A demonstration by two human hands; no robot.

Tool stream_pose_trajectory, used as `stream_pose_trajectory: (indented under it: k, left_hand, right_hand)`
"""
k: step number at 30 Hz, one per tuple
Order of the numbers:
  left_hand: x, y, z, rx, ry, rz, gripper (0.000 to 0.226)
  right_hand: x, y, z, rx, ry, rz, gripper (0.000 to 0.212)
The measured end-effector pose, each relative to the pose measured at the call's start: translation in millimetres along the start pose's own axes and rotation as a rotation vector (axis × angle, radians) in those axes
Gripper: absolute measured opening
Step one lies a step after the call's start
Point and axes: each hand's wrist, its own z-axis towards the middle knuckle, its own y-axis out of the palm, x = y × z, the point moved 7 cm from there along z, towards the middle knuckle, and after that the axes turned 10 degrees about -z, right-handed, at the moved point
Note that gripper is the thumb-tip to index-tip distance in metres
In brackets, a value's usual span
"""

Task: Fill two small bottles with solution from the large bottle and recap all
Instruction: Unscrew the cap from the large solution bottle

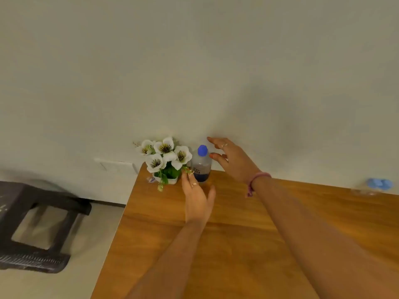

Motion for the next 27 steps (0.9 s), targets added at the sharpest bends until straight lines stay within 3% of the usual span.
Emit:
stream_pose_trajectory:
  k: [4,7,12,27]
  left_hand:
    - [-8.5,-9.3,16.3,0.171,-0.053,-0.162,0.079]
    - [-0.3,-12.0,25.8,0.177,0.000,-0.239,0.071]
    - [-4.1,-7.2,39.7,0.158,-0.001,-0.294,0.061]
    - [0.0,-7.6,36.6,0.156,0.023,-0.271,0.064]
  right_hand:
    - [-8.8,17.0,13.5,-0.172,-0.043,-0.080,0.046]
    - [-12.7,21.2,19.3,-0.238,-0.103,-0.195,0.045]
    - [-11.3,23.9,28.8,-0.201,-0.110,-0.292,0.046]
    - [-11.6,15.2,12.4,-0.209,-0.069,-0.338,0.041]
